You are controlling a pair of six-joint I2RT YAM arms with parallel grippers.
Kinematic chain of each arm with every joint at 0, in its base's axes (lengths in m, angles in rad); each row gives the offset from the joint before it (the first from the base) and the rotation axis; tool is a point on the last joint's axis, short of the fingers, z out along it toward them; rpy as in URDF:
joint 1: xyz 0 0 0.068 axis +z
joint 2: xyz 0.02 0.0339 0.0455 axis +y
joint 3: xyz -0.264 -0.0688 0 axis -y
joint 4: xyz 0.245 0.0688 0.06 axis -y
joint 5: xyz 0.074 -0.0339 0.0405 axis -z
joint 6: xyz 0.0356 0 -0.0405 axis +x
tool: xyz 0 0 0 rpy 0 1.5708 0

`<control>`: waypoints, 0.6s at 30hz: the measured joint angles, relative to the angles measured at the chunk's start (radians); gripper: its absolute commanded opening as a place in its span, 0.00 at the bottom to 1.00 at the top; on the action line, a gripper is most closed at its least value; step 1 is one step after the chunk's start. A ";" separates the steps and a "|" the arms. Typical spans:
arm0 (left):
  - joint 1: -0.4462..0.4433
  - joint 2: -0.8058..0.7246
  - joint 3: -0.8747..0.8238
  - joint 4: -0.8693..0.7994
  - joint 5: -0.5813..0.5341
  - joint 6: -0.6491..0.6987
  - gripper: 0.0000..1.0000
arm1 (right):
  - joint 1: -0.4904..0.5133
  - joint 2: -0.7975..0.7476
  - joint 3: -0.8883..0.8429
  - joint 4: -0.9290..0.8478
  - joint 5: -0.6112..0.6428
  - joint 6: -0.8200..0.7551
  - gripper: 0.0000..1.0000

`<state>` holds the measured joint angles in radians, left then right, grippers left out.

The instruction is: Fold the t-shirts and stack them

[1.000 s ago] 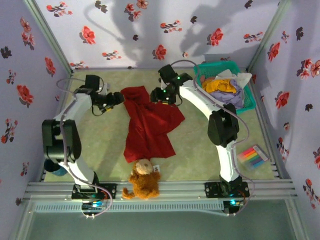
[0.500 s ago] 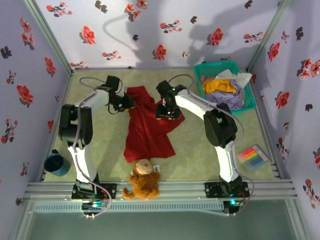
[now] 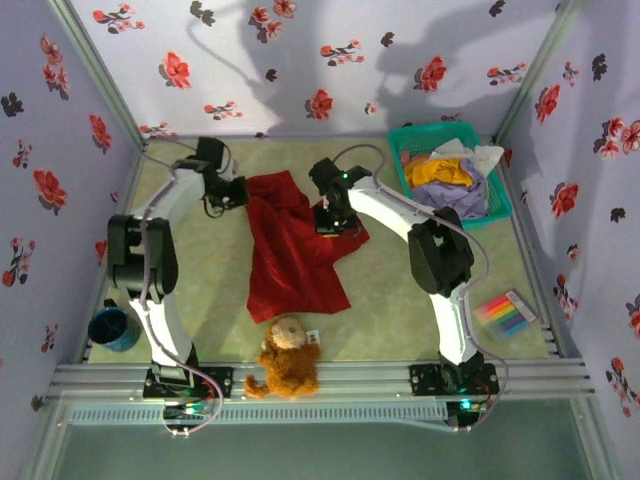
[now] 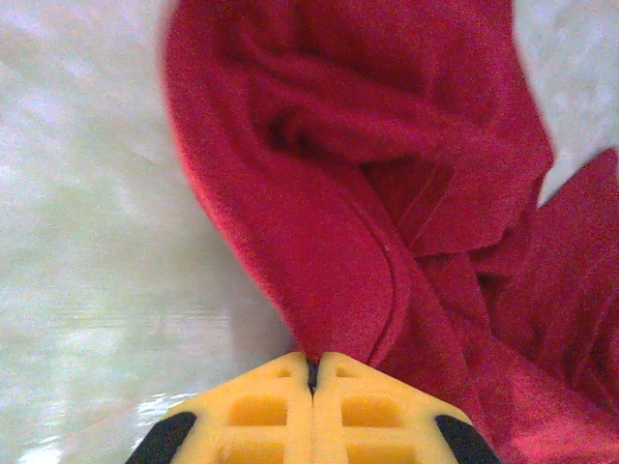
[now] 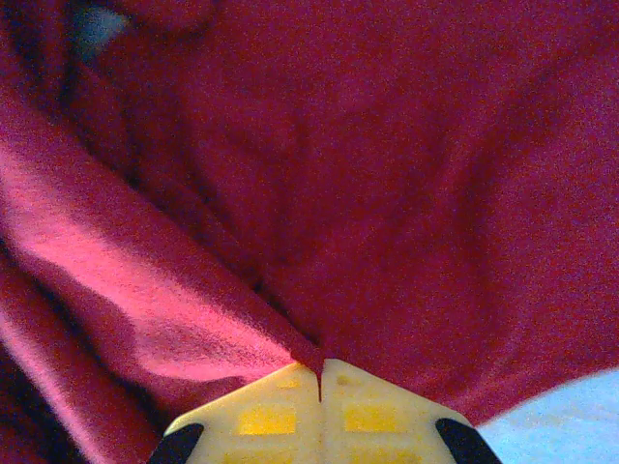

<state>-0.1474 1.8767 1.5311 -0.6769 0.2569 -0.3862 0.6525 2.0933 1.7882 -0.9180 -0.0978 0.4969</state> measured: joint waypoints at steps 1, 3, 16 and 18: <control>0.024 -0.023 0.024 -0.015 -0.006 0.010 0.00 | -0.006 -0.023 0.022 -0.017 0.024 -0.007 0.00; 0.075 -0.068 0.079 -0.051 -0.012 0.033 0.00 | -0.019 -0.079 0.049 -0.039 0.071 -0.019 0.00; 0.251 -0.282 0.059 -0.288 0.004 0.137 0.00 | 0.067 -0.542 -0.389 -0.020 0.145 0.087 0.08; 0.260 -0.290 -0.040 -0.312 0.008 0.137 0.01 | 0.103 -0.544 -0.499 0.003 0.110 0.139 0.41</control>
<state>0.1123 1.5864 1.4906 -0.9894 0.2646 -0.2497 0.7551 1.5497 1.2892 -0.9146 0.0124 0.6357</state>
